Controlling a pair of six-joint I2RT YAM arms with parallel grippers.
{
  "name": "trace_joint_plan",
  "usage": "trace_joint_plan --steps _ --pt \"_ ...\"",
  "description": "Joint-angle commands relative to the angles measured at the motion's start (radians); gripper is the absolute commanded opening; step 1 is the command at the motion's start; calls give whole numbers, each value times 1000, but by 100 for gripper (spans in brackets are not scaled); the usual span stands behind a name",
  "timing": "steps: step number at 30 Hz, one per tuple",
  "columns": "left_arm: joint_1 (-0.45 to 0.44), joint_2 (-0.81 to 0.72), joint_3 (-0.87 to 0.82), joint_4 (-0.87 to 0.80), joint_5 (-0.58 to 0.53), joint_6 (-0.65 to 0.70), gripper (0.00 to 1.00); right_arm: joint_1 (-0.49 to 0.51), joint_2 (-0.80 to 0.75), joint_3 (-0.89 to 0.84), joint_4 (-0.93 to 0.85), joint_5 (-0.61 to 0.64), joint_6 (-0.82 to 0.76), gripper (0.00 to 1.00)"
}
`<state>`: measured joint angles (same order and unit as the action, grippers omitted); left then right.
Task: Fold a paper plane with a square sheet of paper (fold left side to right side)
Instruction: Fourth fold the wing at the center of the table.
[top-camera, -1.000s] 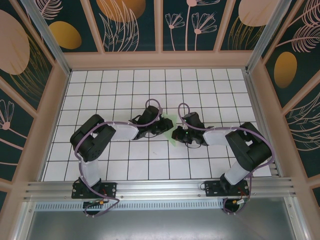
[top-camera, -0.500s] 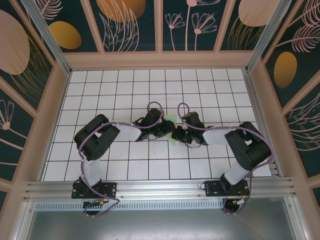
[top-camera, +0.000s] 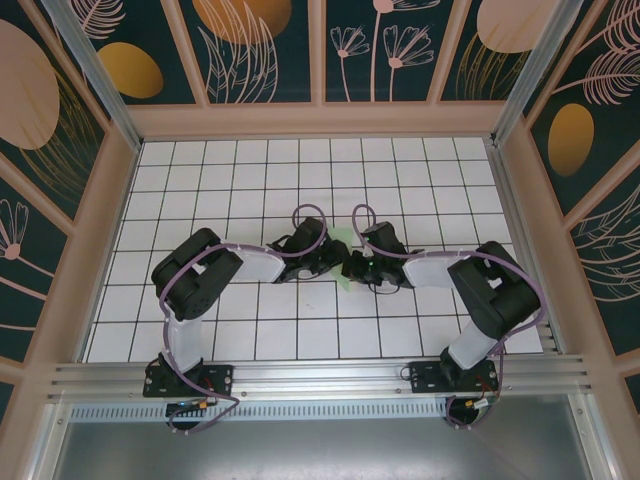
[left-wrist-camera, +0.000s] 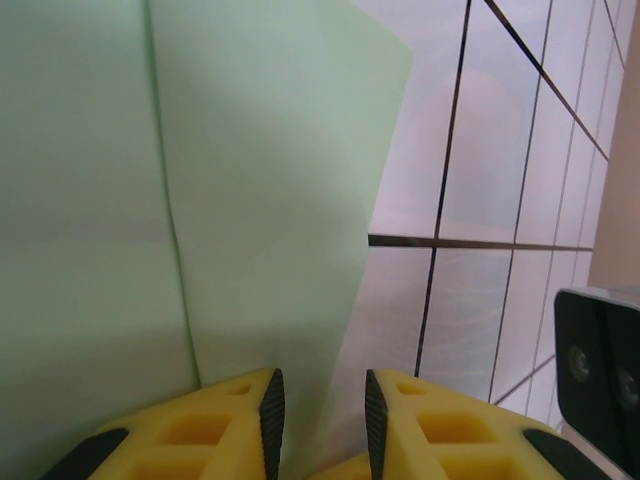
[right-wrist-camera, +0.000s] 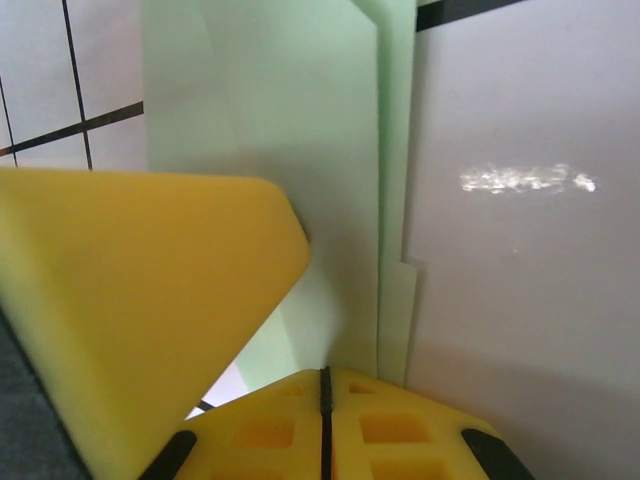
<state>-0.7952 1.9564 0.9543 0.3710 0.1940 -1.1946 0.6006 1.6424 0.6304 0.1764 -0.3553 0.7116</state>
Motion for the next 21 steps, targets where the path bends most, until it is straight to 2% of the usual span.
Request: trace_joint_plan --steps 1,21 --pt "-9 48 12 -167 -113 71 33 19 81 -26 -160 94 -37 11" --pt "87 89 137 -167 -90 128 40 24 101 -32 -177 96 -54 11"
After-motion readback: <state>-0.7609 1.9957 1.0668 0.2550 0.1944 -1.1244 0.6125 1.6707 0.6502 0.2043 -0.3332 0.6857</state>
